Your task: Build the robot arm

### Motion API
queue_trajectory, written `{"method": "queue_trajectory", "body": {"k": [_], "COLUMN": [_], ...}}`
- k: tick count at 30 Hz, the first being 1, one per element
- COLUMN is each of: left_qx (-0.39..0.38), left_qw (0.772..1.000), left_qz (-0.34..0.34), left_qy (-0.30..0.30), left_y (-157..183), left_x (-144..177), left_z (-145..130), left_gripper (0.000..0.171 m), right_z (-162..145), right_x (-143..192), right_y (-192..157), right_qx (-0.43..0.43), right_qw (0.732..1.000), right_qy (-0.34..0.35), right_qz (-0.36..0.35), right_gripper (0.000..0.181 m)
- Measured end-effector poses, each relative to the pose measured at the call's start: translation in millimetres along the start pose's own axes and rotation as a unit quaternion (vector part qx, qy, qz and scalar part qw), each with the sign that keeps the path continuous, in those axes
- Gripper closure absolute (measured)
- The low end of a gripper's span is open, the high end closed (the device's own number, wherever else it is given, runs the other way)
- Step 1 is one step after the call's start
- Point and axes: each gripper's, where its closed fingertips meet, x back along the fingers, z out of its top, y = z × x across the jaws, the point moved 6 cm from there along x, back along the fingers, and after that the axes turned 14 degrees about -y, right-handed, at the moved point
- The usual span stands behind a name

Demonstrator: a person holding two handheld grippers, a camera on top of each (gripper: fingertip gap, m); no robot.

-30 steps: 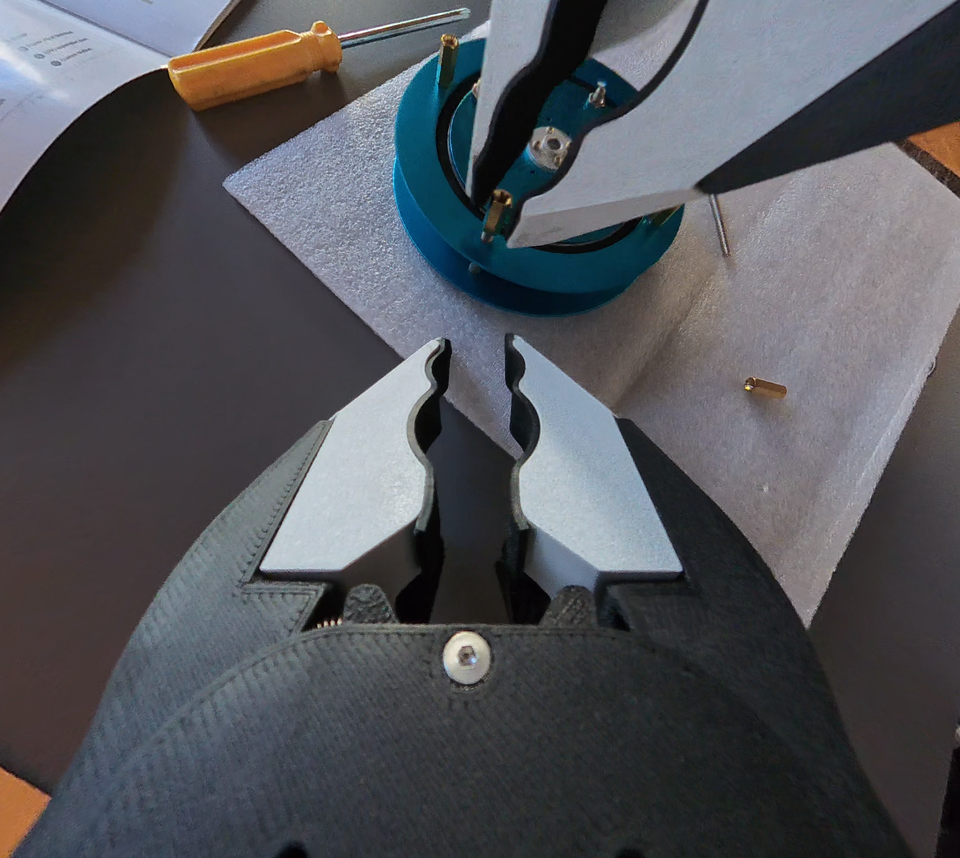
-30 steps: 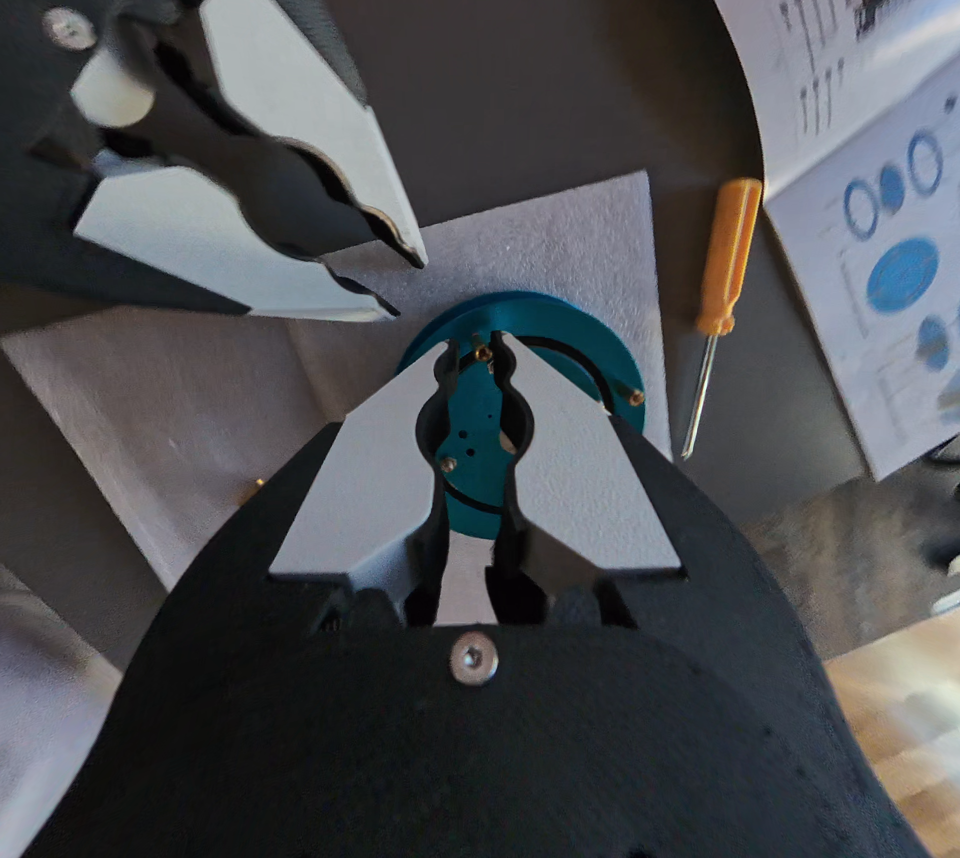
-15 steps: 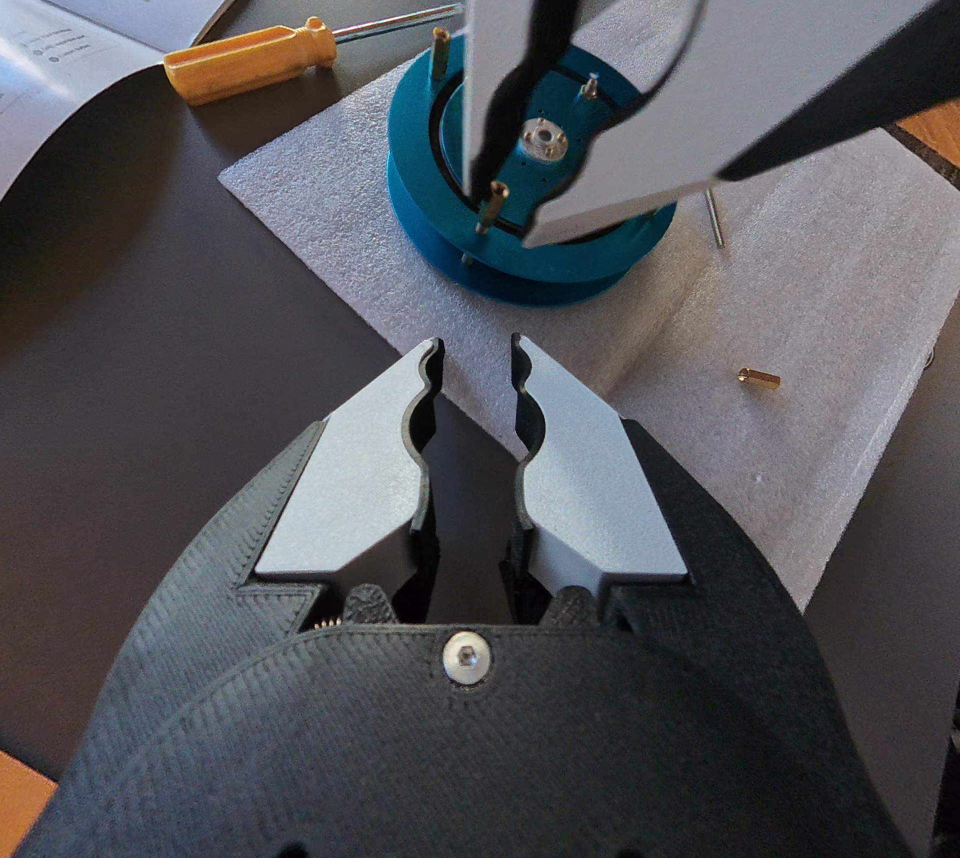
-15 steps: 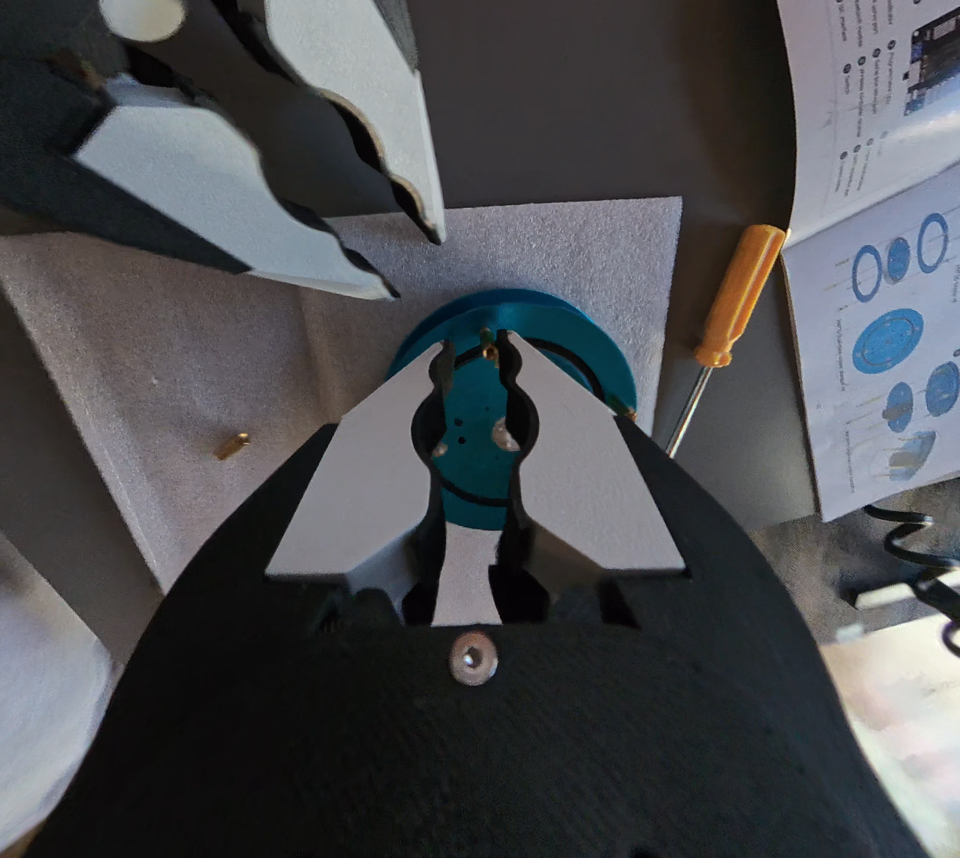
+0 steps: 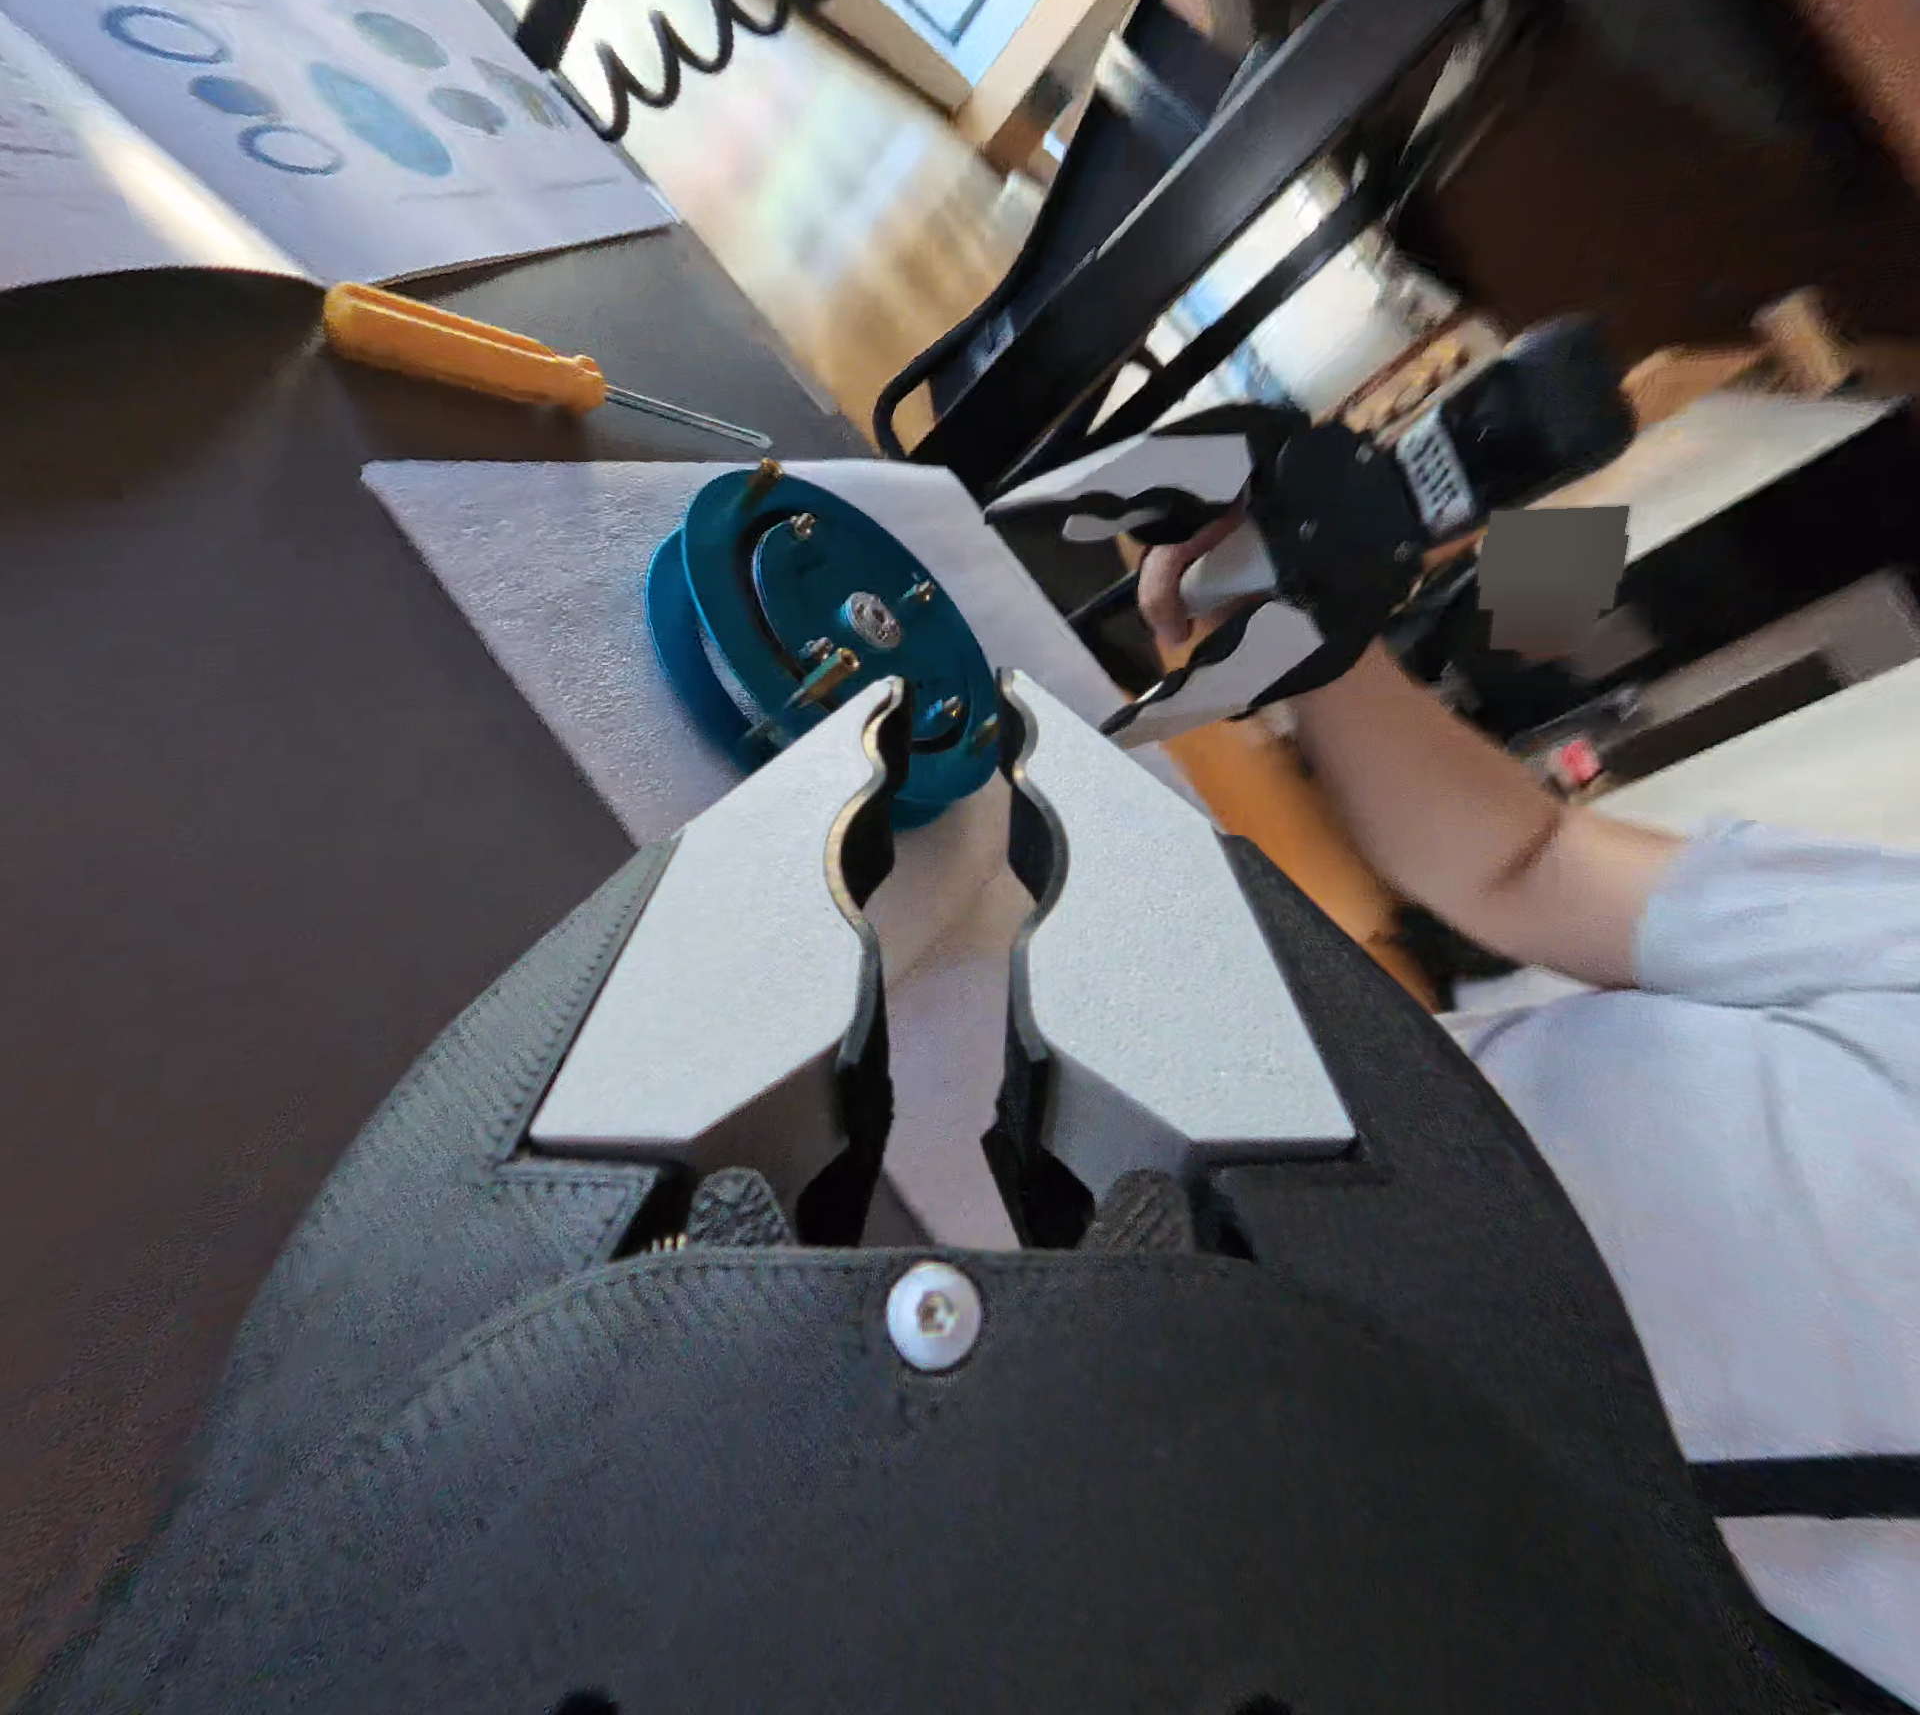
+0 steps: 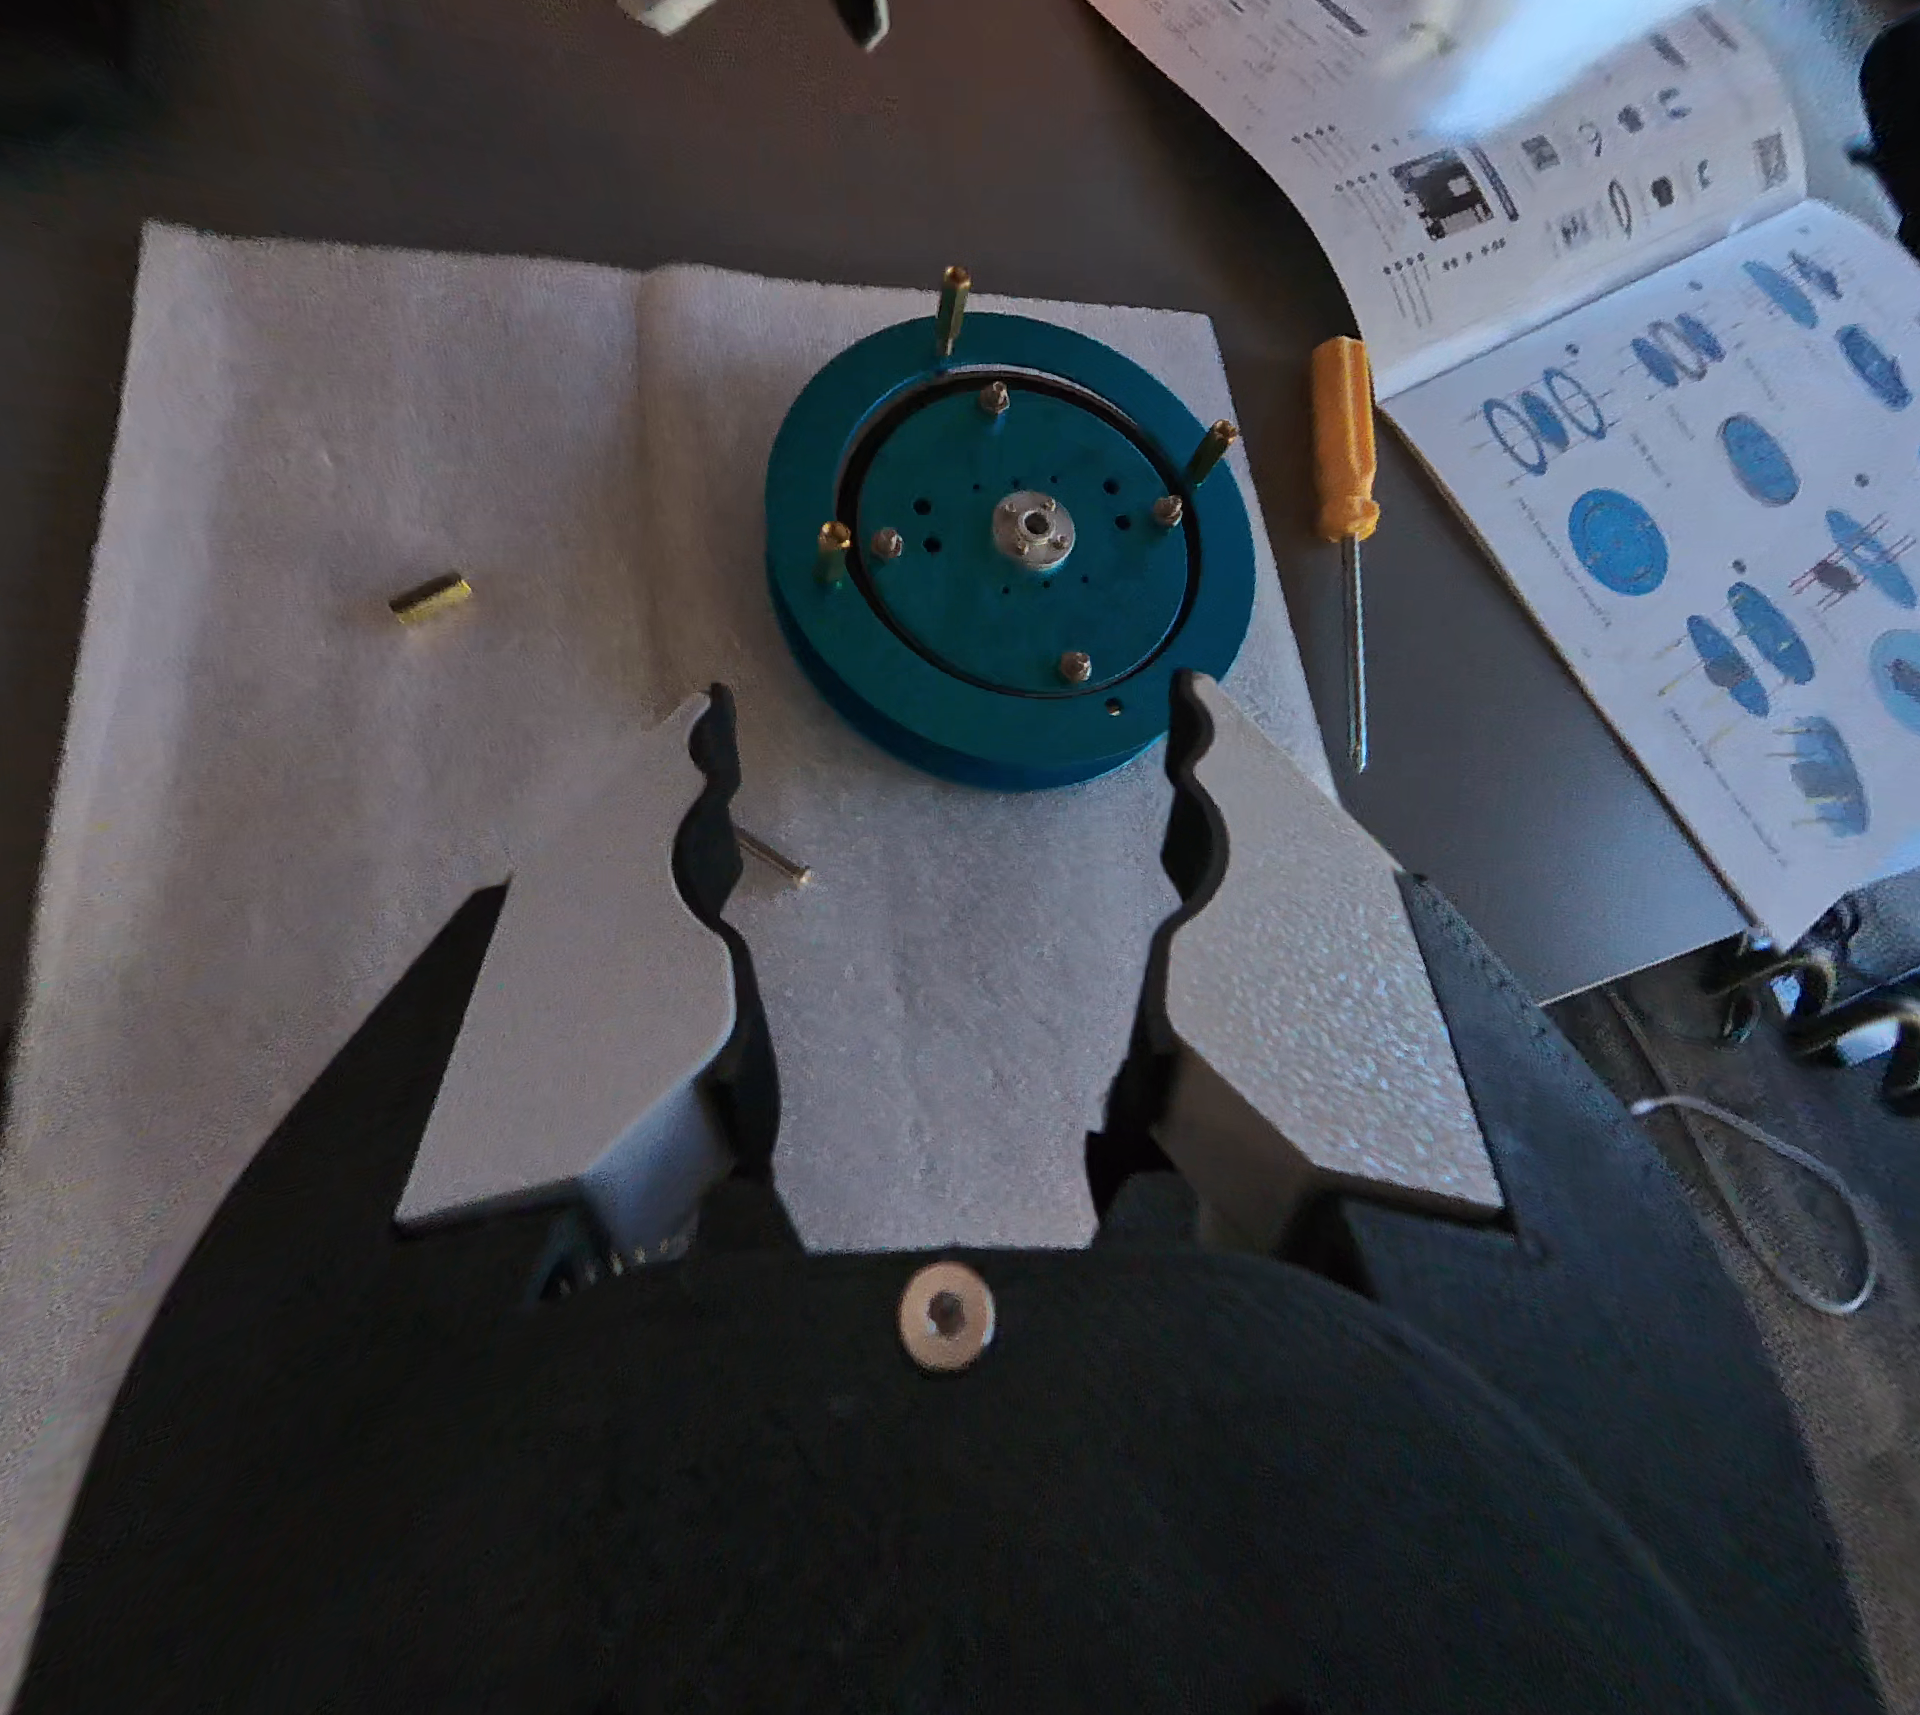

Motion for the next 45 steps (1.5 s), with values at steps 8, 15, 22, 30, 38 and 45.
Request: {"method": "queue_trajectory", "body": {"k": [8, 15, 22, 30, 38, 45], "left_qx": [0.094, 0.195, 0.219, 0.237, 0.239, 0.228], "left_qw": [0.991, 0.973, 0.967, 0.962, 0.962, 0.962], "left_qz": [0.099, 0.119, 0.132, 0.132, 0.132, 0.144], "left_qy": [0.014, 0.017, -0.007, -0.007, -0.009, -0.035], "left_y": [1.8, -6.8, -13.6, -13.8, -11.0, -10.0], "left_x": [-27.0, -51.8, -67.7, -73.3, -77.3, -74.0], "left_z": [-10.0, -27.4, -22.8, -20.8, -20.9, -16.6], "left_gripper": [0.137, 0.142, 0.154, 0.153, 0.154, 0.155], "right_z": [-6.6, -27.4, -30.1, -25.7, -27.0, -25.5], "right_x": [-15.3, -27.3, -39.6, -41.9, -34.6, -40.2], "right_y": [45.3, 67.9, 59.2, 48.5, 58.4, 51.3], "right_qx": [-0.021, -0.096, -0.05, -0.04, -0.056, -0.051], "right_qw": [0.99, 0.949, 0.95, 0.959, 0.955, 0.955], "right_qy": [0.083, 0.043, 0.032, 0.039, 0.062, 0.058], "right_qz": [0.108, 0.298, 0.308, 0.279, 0.286, 0.288], "right_gripper": [0.108, 0.12, 0.119, 0.133, 0.121, 0.121]}}
